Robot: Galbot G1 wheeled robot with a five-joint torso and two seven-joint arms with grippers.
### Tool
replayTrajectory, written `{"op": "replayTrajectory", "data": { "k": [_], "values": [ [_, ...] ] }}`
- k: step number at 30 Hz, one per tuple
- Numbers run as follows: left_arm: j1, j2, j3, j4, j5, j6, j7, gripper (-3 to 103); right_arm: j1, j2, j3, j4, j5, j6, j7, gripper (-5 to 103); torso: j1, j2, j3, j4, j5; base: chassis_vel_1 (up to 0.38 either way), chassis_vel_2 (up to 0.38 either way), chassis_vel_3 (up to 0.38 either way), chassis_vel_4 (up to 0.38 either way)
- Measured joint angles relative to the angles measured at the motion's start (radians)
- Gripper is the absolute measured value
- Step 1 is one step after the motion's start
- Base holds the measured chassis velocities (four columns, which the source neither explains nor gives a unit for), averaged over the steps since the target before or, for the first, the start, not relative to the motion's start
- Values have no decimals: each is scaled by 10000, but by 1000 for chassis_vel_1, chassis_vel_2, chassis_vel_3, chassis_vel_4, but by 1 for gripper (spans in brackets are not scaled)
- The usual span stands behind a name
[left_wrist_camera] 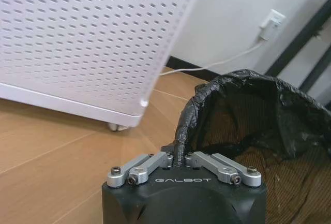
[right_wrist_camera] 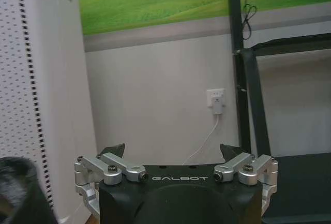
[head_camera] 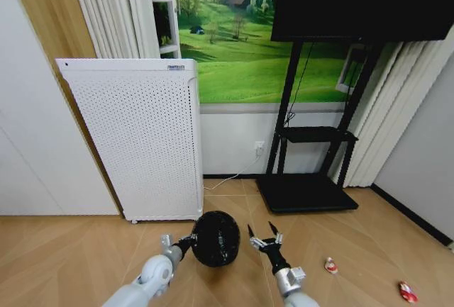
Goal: Pick up the trash bin and place the garbage on the floor into it.
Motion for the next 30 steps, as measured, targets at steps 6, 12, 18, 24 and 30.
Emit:
{"op": "replayTrajectory", "data": {
  "k": [6,12,18,24,30],
  "values": [
    [2358,193,-2095,-1422,456,-125,-737,3,109,-249,452,297,605,-444,804,100,0,0,0,2,0,-27,-22,26,31],
    [2918,121,-2635,-1656,397,-155,-800,3,25,-181,503,381,528,-378,753,100,0,1,0,1,0,-144,-128,132,141],
    [3098,107,-2879,-1661,325,-174,-836,3,-47,-97,534,338,314,-223,712,100,1,0,1,-1,7,-214,-210,204,220],
    [3247,73,-3098,-1773,240,-185,-838,3,-101,-42,559,329,380,-56,697,100,1,0,0,4,0,-273,-269,274,278],
    [3350,163,-3439,-2094,-13,-177,-926,3,15,-84,500,267,489,53,678,100,2,-1,1,2,4,-342,-338,326,338]
  ]
}}
